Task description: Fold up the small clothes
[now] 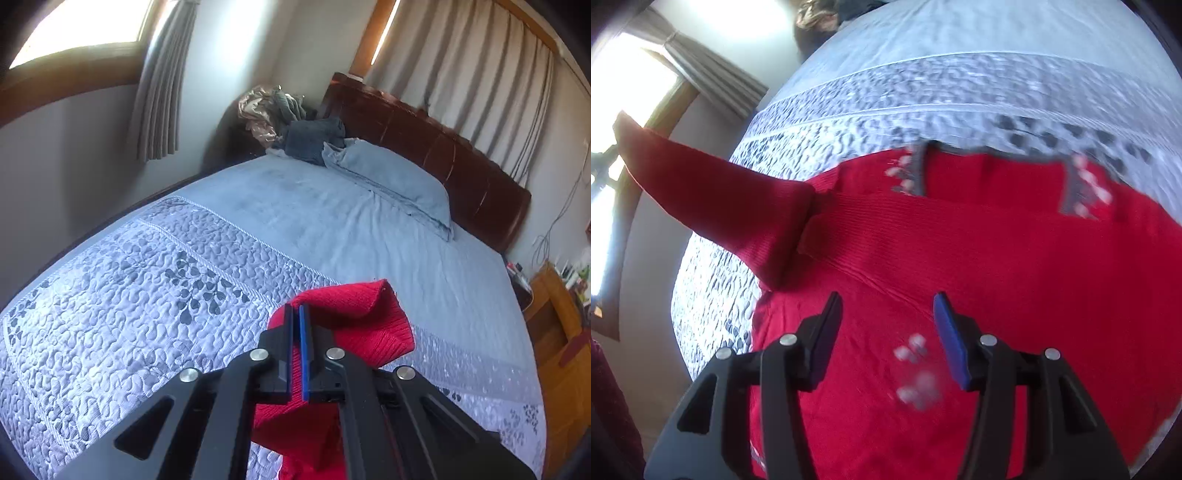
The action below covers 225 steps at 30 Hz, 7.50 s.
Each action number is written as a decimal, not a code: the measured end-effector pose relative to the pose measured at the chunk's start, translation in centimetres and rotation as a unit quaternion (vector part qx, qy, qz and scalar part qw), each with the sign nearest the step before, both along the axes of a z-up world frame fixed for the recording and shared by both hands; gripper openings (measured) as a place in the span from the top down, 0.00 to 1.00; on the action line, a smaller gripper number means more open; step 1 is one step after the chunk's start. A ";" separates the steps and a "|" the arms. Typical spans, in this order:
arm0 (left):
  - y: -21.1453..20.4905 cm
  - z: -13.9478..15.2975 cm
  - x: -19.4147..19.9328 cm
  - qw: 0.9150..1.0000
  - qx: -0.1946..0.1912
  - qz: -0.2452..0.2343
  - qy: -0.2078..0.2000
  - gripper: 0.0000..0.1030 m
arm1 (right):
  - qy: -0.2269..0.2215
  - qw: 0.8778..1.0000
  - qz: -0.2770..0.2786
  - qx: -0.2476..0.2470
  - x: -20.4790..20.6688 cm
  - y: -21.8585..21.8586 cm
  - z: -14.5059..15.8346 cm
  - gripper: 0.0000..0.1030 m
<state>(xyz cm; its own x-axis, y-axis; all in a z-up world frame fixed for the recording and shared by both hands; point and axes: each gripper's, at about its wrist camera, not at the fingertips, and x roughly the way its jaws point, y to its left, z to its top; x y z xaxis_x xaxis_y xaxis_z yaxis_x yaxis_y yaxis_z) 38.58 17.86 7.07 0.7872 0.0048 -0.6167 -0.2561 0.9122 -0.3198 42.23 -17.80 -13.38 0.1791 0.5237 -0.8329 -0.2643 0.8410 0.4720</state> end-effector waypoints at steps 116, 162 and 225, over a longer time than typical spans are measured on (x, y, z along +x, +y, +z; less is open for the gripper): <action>-13.2 -23.7 3.4 0.969 0.085 -0.110 0.204 0.41 | 0.087 0.984 -0.143 -0.057 0.6 -22.7 -4.4 0.75; -8.4 -22.9 -34.6 0.940 -0.039 -0.188 0.281 0.93 | 0.087 0.993 -0.073 0.006 -39.9 -15.8 -1.5 0.94; -16.1 -22.7 9.1 0.941 -0.015 -0.244 0.235 0.58 | 0.102 0.979 -0.175 0.011 1.0 -27.9 -1.2 0.44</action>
